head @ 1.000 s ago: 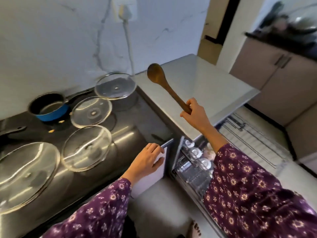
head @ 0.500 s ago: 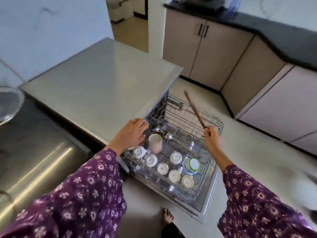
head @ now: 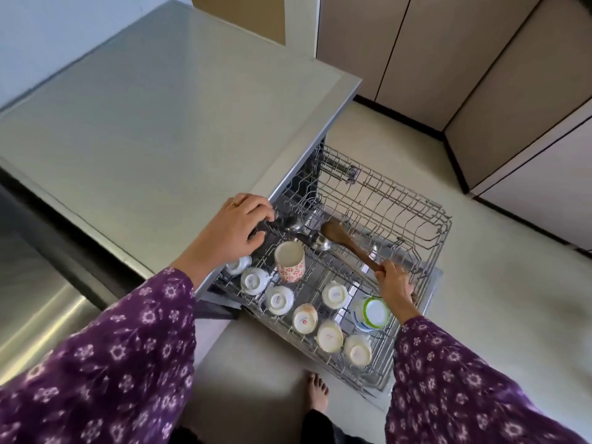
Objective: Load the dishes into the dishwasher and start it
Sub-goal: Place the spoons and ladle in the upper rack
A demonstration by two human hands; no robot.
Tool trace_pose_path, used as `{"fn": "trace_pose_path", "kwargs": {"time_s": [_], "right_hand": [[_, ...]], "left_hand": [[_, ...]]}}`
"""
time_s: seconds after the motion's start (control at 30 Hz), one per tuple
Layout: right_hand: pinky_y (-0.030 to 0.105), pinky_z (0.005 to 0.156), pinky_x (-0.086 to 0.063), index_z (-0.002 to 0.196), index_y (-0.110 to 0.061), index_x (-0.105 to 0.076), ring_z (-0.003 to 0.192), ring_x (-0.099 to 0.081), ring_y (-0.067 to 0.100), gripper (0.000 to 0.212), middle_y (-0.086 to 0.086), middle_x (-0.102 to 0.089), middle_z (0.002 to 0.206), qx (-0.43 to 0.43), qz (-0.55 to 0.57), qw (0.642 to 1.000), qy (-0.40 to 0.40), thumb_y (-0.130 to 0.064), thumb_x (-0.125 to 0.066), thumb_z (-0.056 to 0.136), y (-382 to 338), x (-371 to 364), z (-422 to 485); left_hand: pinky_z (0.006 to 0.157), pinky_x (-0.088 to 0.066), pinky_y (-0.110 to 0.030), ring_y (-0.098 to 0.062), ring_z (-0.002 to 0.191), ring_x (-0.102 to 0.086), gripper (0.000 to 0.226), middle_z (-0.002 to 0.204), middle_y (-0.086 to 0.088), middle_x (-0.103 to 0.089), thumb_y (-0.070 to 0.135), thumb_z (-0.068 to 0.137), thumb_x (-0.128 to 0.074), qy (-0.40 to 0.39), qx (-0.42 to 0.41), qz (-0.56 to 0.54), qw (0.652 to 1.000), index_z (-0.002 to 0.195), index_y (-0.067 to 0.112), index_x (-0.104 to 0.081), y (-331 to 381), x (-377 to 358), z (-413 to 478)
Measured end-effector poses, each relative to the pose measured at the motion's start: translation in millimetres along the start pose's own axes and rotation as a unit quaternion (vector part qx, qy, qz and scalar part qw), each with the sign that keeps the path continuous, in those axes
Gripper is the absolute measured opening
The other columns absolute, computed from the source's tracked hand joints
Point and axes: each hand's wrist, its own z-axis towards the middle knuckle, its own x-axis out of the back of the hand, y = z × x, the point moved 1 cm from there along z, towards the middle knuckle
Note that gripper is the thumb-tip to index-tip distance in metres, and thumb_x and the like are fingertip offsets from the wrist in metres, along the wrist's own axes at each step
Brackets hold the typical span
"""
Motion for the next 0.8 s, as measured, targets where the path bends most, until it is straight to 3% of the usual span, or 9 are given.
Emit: {"fn": "trace_pose_path", "kwargs": {"time_s": [0.23, 0.57, 0.8], "right_hand": [[0.052, 0.092, -0.036, 0.114, -0.011, -0.054, 0.103, -0.048, 0.033, 0.022, 0.014, -0.053, 0.113, 0.057, 0.019, 0.997, 0.053, -0.021, -0.047, 0.097, -22.1, -5.6, 44.6], [0.052, 0.101, -0.03, 0.119, -0.008, -0.055, 0.11, -0.048, 0.035, 0.028, 0.016, -0.052, 0.12, 0.087, 0.007, 0.996, 0.025, -0.021, -0.052, 0.095, -67.4, -8.0, 106.0], [0.052, 0.096, -0.033, 0.109, -0.008, -0.06, 0.103, -0.05, 0.033, 0.021, 0.013, -0.056, 0.107, 0.158, 0.044, 0.984, 0.065, -0.019, -0.057, 0.091, -56.8, -26.3, 82.1]], "left_hand": [[0.096, -0.034, -0.032, -0.018, 0.11, -0.046, 0.024, 0.115, 0.003, -0.056, 0.02, 0.081, -0.058, 0.0, -0.001, -0.013, 1.0, 0.105, 0.016, -0.063, -4.8, -2.2, 2.8], [0.097, -0.031, -0.026, -0.015, 0.11, -0.046, 0.022, 0.115, 0.005, -0.056, 0.018, 0.083, -0.055, 0.004, 0.007, -0.029, 1.0, 0.103, 0.019, -0.063, -7.8, -4.3, 2.5], [0.093, -0.037, -0.029, -0.015, 0.108, -0.047, 0.02, 0.114, 0.005, -0.057, 0.01, 0.082, -0.063, 0.007, 0.017, -0.048, 0.999, 0.1, 0.017, -0.064, -4.9, -1.4, 2.8]]}}
